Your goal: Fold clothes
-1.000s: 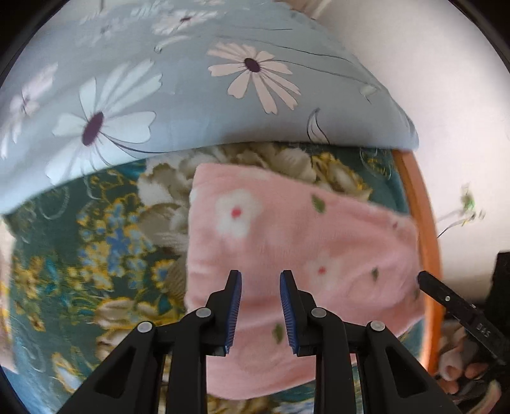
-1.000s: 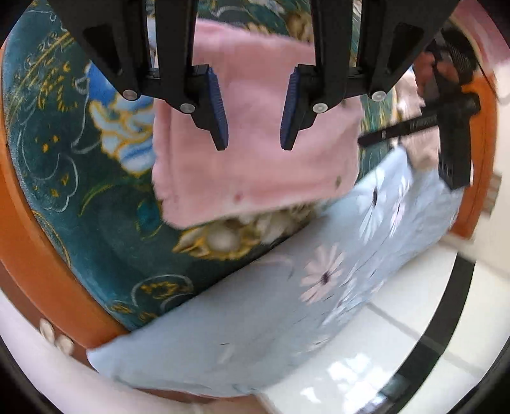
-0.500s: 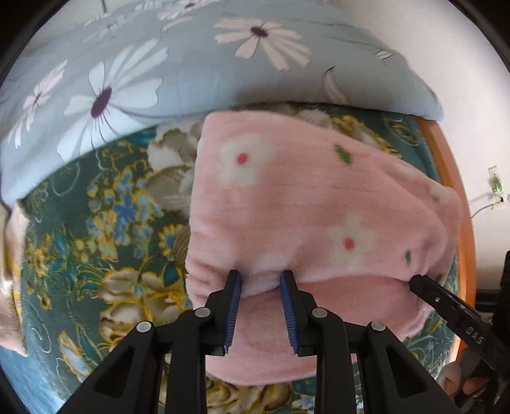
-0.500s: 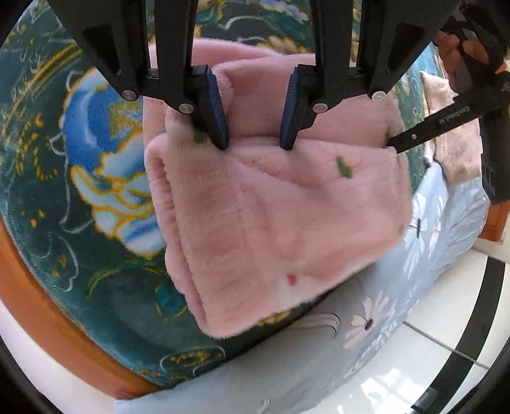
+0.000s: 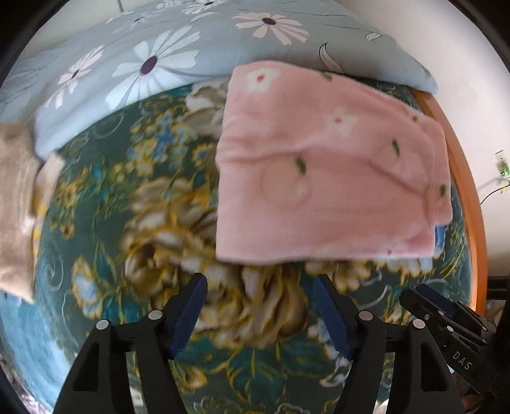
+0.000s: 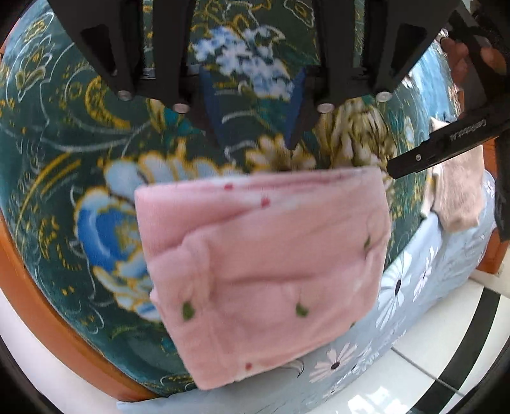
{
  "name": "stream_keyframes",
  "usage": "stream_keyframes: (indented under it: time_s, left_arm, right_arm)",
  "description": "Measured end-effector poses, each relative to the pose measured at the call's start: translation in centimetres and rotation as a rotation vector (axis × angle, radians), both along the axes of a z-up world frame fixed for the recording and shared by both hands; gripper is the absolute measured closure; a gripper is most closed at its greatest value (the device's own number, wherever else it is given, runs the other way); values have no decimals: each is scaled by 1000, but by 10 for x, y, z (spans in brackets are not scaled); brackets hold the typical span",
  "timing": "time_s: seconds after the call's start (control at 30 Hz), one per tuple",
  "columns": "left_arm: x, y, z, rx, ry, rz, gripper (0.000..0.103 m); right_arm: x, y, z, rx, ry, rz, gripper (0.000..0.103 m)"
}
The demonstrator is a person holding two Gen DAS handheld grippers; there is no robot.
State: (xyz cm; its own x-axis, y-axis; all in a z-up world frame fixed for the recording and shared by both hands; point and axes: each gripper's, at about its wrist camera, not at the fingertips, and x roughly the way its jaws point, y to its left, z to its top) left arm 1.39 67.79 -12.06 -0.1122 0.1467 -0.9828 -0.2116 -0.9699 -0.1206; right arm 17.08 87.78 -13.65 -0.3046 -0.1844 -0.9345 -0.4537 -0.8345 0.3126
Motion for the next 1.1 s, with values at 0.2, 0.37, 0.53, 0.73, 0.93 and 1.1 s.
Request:
stream_keyframes:
  time_s: [0.2, 0.37, 0.53, 0.73, 0.93, 1.1]
  left_arm:
    - [25, -11, 16, -55, 5, -2, 22]
    - [31, -16, 25, -89, 15, 7, 11]
    - [39, -18, 33, -168, 49, 15, 0]
    - [45, -22, 35, -208, 77, 43, 0]
    - [49, -21, 32, -219, 76, 44, 0]
    - [45, -18, 24, -224, 50, 38, 0]
  right_arm:
    - [11, -13, 6, 18, 12, 20, 43]
    - [17, -19, 15, 37, 27, 48, 34]
    - [19, -27, 16, 49, 34, 57, 31]
    - [25, -31, 19, 76, 51, 56, 15]
    - [25, -28, 19, 109, 63, 57, 7]
    - [21, -21, 17, 123, 73, 44, 1]
